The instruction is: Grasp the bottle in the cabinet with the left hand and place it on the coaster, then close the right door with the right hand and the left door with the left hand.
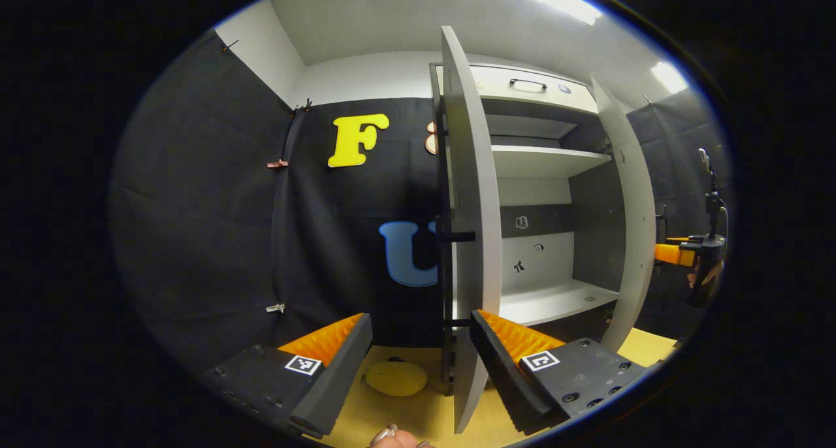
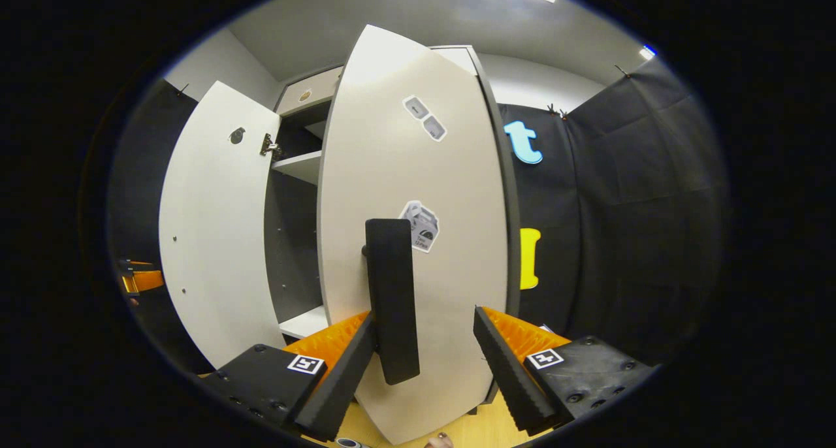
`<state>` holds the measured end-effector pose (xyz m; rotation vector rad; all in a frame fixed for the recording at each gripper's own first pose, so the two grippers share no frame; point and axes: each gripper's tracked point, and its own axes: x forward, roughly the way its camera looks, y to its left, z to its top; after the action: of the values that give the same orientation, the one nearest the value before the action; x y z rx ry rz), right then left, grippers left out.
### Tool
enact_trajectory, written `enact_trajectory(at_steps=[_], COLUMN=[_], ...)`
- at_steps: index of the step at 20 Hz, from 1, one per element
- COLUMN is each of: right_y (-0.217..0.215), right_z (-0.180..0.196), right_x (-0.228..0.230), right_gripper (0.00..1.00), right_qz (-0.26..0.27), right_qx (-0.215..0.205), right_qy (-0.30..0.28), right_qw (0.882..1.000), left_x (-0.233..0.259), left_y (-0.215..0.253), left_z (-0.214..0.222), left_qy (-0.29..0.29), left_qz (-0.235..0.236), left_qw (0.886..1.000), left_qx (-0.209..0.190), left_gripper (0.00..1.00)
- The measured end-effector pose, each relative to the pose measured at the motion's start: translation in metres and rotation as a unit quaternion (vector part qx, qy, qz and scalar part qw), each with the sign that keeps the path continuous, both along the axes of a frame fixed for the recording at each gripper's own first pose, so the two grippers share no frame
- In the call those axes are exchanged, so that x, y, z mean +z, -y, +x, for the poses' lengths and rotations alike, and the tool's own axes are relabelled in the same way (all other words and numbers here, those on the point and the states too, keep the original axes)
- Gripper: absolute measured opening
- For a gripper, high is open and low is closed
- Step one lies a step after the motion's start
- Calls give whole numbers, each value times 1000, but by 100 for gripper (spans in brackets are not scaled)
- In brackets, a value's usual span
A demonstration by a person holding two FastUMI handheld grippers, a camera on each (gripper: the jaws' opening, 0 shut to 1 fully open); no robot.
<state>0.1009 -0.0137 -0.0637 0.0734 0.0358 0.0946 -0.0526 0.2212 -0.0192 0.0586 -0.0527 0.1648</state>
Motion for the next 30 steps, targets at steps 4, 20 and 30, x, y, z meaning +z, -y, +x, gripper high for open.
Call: enact_trajectory(at_steps=[4, 20, 30], right_y=[-8, 25, 54], right_z=[-10, -67, -40], right_x=[11, 20, 18], right_gripper=[96, 96, 96], right_qz=[-16, -44, -41], right_qx=[5, -32, 37], right_qy=[17, 8, 7], right_qw=[1000, 998, 998], left_x=[-2, 3, -1], left_y=[2, 67, 145], left_z=[3, 38, 75], left_qy=[0, 9, 19], left_qz=[-21, -10, -16], left_qw=[1000, 989, 990], left_qx=[-23, -146, -138], left_gripper=[96, 93, 93])
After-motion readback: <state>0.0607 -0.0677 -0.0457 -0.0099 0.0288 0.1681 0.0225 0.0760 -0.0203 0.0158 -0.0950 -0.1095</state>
